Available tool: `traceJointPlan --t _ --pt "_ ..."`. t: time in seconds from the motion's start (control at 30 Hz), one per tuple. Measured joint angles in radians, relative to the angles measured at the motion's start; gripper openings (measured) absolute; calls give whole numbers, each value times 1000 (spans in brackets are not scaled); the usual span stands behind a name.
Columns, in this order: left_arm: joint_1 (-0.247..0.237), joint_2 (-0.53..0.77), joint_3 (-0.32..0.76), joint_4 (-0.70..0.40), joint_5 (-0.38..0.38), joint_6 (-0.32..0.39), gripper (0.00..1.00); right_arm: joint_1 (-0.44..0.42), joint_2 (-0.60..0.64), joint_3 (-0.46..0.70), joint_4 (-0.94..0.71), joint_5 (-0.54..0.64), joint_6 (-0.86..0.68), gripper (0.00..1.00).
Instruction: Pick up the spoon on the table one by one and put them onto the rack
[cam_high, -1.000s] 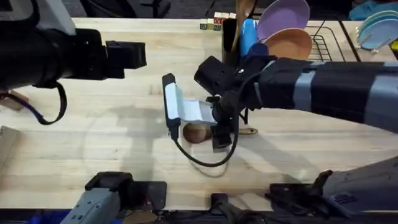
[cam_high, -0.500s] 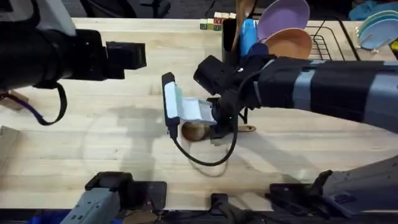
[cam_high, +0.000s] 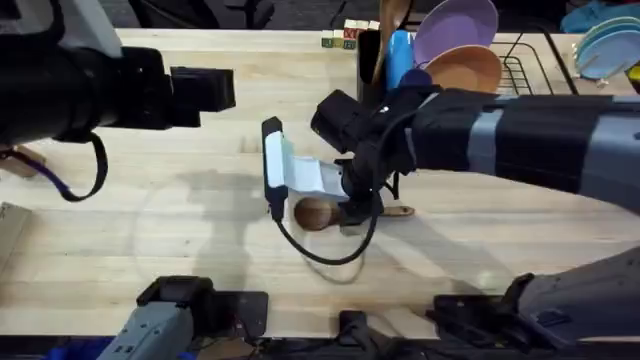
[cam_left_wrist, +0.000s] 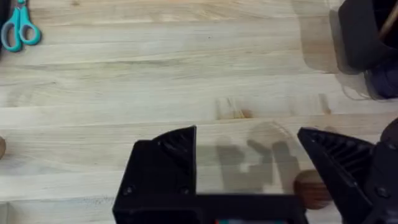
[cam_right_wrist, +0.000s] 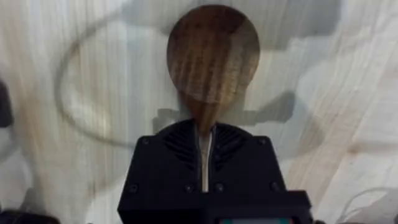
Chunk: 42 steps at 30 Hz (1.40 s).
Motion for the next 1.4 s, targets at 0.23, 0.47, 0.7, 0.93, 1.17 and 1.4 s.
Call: traceJointPlan --t 0.23,0.47,0.7,0.93,1.17,1.4 --pt "0 0 0 0 0 0 994 4 12 25 -113 4 10 40" --pt "0 0 0 0 0 0 994 -53 -28 42 -131 8 20 34" --pt "0 0 0 0 0 0 993 -182 -241 121 -132 8 23 34" --pt "0 0 0 0 0 0 993 -237 -328 156 -48 8 23 32" --pt "0 0 0 0 0 0 993 -287 -369 156 235 15 54 35" --pt "0 0 0 0 0 0 993 -309 -369 156 442 16 76 35"
